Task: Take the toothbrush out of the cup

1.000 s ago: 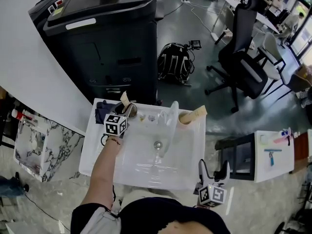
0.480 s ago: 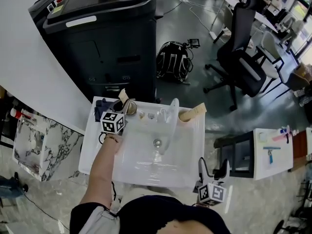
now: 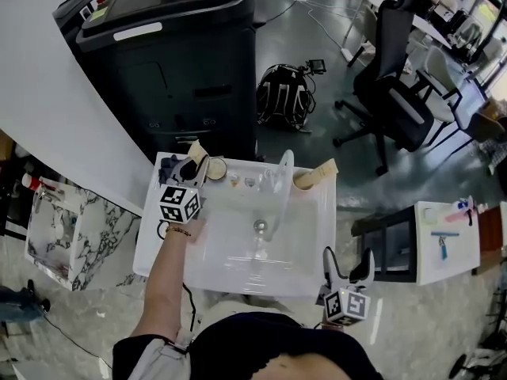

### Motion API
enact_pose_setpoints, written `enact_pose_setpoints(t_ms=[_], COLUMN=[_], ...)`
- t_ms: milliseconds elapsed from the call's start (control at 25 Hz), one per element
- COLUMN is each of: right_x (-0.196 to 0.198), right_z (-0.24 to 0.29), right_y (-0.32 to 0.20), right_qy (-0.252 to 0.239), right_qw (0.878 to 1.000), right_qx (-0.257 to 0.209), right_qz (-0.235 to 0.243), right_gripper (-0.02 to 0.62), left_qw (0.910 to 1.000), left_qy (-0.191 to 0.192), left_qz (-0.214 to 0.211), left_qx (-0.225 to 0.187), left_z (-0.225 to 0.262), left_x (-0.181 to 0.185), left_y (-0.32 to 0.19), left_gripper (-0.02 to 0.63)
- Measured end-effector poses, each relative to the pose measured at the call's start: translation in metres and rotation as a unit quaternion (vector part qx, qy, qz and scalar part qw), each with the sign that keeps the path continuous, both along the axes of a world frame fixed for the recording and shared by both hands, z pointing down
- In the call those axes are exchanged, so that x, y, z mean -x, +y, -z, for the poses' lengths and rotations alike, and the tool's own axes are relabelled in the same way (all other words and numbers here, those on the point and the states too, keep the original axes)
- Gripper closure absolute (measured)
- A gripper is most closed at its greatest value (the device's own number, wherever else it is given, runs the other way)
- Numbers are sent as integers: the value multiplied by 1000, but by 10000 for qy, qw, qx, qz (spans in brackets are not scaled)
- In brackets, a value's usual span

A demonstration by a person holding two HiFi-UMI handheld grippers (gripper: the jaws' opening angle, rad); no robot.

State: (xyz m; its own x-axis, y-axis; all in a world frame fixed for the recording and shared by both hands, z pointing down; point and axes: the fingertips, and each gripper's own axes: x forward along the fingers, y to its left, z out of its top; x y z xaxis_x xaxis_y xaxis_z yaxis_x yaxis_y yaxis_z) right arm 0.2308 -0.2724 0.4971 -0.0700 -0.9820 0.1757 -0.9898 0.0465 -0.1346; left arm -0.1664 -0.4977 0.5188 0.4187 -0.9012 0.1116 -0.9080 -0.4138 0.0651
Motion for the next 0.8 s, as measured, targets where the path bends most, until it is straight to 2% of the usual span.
enact_pose_setpoints(t_ms=[200, 560, 800], right_x=[4, 6, 8], right_z=[2, 5, 7], right_y=[4, 9, 8], right_qy=[-62, -44, -17], right_qw=[9999, 9996, 9990], right_qx=[-105, -196, -263], right_qz=[65, 214, 365], right_gripper=[61, 61, 61], left_qw=[9991, 9952, 9941], left_qy=[-198, 86, 203], left_qz=[-108, -29, 323], left_qx=[-362, -974, -1020], left_z=[29, 92, 106], left_x=[-12, -23, -21], left_y=[32, 102, 155], left_gripper=[565, 565, 565])
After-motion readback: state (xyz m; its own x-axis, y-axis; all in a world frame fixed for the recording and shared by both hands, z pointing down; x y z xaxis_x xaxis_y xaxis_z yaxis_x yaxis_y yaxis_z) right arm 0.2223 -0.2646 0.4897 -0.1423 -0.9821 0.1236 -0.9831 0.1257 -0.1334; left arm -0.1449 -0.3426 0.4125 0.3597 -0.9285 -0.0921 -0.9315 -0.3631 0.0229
